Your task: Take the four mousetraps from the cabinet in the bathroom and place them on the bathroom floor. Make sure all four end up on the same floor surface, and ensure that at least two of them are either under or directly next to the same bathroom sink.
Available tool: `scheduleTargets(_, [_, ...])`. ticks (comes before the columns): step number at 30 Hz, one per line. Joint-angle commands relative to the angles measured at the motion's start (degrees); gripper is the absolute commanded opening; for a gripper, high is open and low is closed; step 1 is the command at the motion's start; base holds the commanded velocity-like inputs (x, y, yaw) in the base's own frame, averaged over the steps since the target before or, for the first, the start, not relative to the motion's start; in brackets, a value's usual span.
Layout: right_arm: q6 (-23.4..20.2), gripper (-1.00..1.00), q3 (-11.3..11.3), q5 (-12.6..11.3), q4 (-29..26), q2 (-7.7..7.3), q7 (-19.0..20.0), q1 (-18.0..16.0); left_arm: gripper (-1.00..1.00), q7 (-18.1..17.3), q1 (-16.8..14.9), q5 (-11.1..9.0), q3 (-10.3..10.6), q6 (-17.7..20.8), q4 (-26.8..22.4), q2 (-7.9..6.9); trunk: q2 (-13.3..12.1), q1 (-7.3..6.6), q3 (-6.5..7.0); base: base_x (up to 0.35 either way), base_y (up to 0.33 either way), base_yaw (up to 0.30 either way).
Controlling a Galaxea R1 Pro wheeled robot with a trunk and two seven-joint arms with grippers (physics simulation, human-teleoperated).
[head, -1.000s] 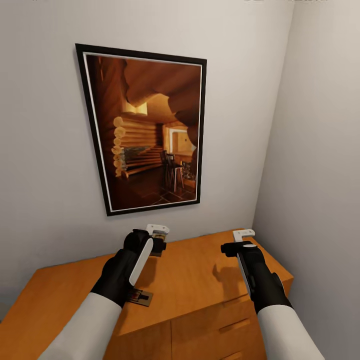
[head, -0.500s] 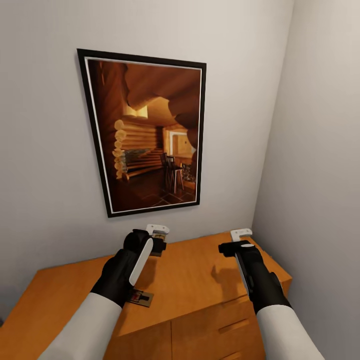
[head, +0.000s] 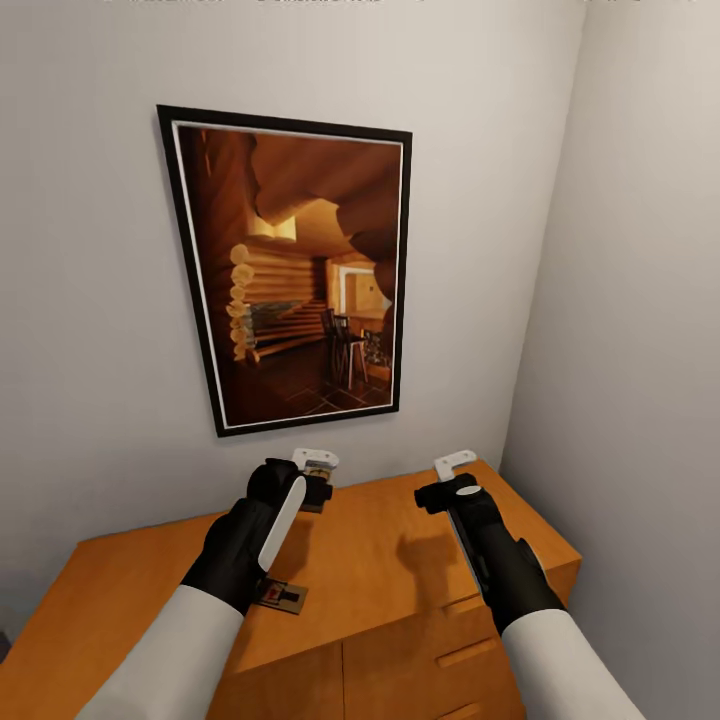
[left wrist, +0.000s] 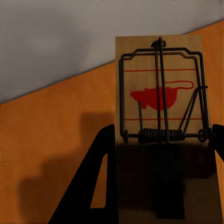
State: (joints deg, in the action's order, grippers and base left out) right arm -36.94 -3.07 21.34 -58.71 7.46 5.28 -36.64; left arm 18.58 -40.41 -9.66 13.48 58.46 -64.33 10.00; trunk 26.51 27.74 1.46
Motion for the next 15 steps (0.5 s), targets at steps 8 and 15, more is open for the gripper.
scheduleTargets(8, [-0.2, 1.00, -1.2, 0.7, -0.2, 0.01, 0.5, 0.0, -1.00, 0.7, 0.0, -0.5, 0.1, 0.1, 0.0, 0.00, -2.0, -1.08, 0.88, 0.000, 0.000, 0.000])
scheduleTargets(15, [-0.2, 1.00, -1.2, 0.7, -0.1, 0.01, 0.3, 0.0, -1.00, 0.7, 0.0, -0.5, 0.1, 0.1, 0.1, 0.00, -3.6, -1.96, 1.60, 0.000, 0.000, 0.000])
